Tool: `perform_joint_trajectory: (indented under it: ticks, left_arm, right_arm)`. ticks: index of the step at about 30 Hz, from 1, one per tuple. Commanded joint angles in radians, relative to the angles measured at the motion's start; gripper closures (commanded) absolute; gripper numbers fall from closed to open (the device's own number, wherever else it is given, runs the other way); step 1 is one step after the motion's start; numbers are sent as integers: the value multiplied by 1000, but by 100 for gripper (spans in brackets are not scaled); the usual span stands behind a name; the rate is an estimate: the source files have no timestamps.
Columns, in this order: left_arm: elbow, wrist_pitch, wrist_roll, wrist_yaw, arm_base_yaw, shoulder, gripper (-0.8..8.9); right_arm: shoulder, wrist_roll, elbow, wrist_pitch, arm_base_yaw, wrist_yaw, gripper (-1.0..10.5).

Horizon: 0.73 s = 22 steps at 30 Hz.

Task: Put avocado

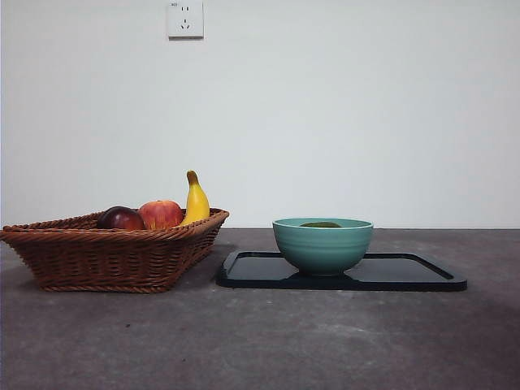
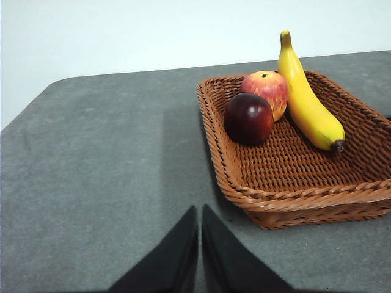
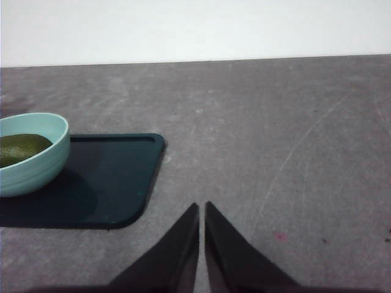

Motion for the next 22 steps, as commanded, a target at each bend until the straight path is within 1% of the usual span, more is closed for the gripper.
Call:
perform_joint_trajectory:
  ticks: [1,22]
  left_arm:
    - [-21,-9,-5,-2,2,-2,804]
    - [-21,-9,-5,-2,2,-2,804]
  right_arm:
    - [-3,20,-6,1,-2,-2,939]
    - [-3,20,-5,10,-2,-1,939]
